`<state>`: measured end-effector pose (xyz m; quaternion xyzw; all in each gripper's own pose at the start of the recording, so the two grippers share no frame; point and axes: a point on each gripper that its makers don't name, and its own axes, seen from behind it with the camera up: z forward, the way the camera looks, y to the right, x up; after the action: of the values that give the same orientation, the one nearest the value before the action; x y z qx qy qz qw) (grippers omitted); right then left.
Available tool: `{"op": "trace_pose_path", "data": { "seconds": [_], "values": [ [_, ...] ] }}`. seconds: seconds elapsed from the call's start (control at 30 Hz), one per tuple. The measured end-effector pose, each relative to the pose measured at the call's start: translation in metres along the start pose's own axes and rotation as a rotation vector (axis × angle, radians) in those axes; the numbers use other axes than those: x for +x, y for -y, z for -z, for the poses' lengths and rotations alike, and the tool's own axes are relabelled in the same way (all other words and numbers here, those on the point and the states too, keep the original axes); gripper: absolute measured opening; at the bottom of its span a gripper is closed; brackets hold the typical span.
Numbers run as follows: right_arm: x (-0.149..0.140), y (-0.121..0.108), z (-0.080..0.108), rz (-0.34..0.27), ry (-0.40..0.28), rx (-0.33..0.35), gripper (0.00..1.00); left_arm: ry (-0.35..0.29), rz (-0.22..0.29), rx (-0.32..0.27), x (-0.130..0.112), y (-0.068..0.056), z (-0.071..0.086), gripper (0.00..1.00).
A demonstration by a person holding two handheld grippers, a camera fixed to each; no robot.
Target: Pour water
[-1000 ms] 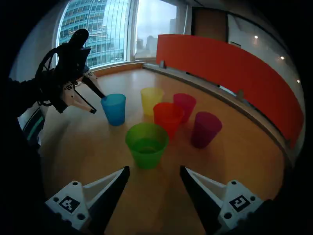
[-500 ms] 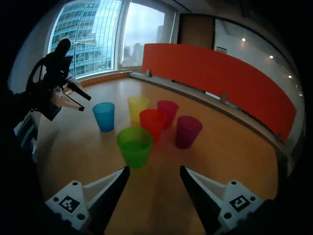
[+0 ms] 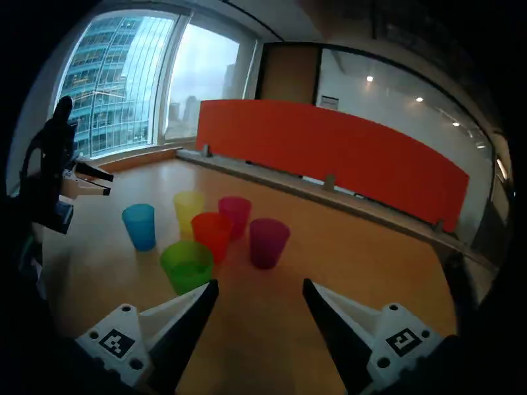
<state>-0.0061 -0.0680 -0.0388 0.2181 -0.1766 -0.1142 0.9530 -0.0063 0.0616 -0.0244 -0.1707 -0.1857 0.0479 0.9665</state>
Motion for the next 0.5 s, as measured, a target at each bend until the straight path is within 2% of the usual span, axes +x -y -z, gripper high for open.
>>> {"op": "trace_pose_path", "data": {
  "seconds": [0.13, 0.27, 0.5],
  "values": [
    [0.01, -0.009, 0.001, -0.027, -0.05, -0.064, 1.0, -0.076, 0.021, 0.044, 0.017, 0.006, 0.007, 0.95],
    [0.017, -0.01, 0.002, -0.063, -0.094, -0.1, 1.0, -0.135, 0.033, 0.075, 0.029, 0.008, 0.01, 0.95],
    [0.037, -0.024, 0.005, -0.129, -0.19, -0.185, 1.0, -0.189, 0.049, 0.137, 0.033, 0.015, 0.013, 0.95]
  ]
}}
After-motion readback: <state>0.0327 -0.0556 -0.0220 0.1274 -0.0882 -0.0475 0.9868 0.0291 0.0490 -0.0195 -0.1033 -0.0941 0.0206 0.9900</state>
